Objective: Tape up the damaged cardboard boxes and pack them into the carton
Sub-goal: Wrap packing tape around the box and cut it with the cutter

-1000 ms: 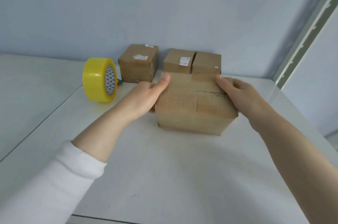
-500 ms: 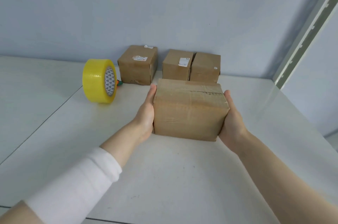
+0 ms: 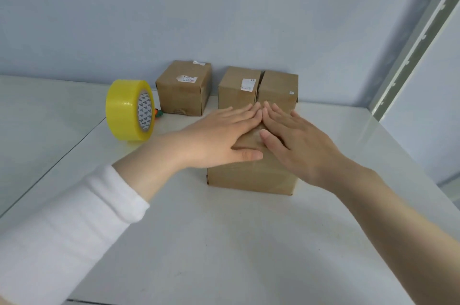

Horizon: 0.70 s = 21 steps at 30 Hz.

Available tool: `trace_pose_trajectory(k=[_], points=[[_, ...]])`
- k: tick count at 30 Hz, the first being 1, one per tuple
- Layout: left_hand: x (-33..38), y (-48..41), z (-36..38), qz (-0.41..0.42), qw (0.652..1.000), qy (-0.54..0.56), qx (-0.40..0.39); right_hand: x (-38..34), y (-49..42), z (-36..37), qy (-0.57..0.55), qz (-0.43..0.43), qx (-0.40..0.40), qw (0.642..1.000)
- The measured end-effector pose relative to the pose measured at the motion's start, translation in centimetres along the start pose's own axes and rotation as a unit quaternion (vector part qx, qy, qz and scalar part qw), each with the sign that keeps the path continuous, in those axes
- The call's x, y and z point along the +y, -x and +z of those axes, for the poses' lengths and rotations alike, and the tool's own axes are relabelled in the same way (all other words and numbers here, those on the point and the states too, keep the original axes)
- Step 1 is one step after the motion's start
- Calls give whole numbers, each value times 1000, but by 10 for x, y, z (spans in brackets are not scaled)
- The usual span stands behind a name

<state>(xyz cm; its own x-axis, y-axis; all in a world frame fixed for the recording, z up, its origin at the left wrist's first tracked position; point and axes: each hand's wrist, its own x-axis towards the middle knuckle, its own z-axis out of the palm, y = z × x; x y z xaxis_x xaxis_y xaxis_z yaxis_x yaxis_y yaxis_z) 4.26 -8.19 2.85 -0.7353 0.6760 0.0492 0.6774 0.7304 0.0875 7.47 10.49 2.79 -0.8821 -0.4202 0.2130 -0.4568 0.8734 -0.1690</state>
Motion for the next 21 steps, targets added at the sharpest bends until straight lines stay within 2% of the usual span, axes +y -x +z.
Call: trace_pose_trajectory(k=[2, 4, 6, 7, 10, 12, 14, 16, 18, 19, 21], points=[[-1, 1, -3, 1, 1000, 7, -1, 2, -1, -7, -27, -9, -31, 999], [-5, 8, -8, 8, 995, 99, 26, 9, 5, -16, -160, -16, -38, 986], [-16, 25, -5, 3, 967, 237, 95, 20, 21, -19, -324, -9, 4, 946], [-21, 35, 1, -3, 954, 273, 123, 23, 30, -16, -369, -8, 16, 929], [-20, 50, 21, -60, 925, 352, 129, 24, 42, 2, -445, 24, 30, 895], [-14, 49, 28, -105, 882, 422, 181, 22, 37, 2, -489, 70, 84, 865], [-9, 47, 25, -154, 845, 462, 221, 18, 28, -6, -509, 126, 102, 845], [-2, 46, 23, -210, 849, 451, 181, 19, 23, -6, -503, 190, 59, 841], [5, 47, 30, -258, 852, 445, 100, 24, 23, 7, -514, 269, 15, 814], [8, 48, 34, -275, 836, 468, 81, 23, 26, 12, -545, 286, 11, 788], [18, 49, 42, -286, 766, 566, 100, 20, 33, 27, -622, 272, 37, 734]])
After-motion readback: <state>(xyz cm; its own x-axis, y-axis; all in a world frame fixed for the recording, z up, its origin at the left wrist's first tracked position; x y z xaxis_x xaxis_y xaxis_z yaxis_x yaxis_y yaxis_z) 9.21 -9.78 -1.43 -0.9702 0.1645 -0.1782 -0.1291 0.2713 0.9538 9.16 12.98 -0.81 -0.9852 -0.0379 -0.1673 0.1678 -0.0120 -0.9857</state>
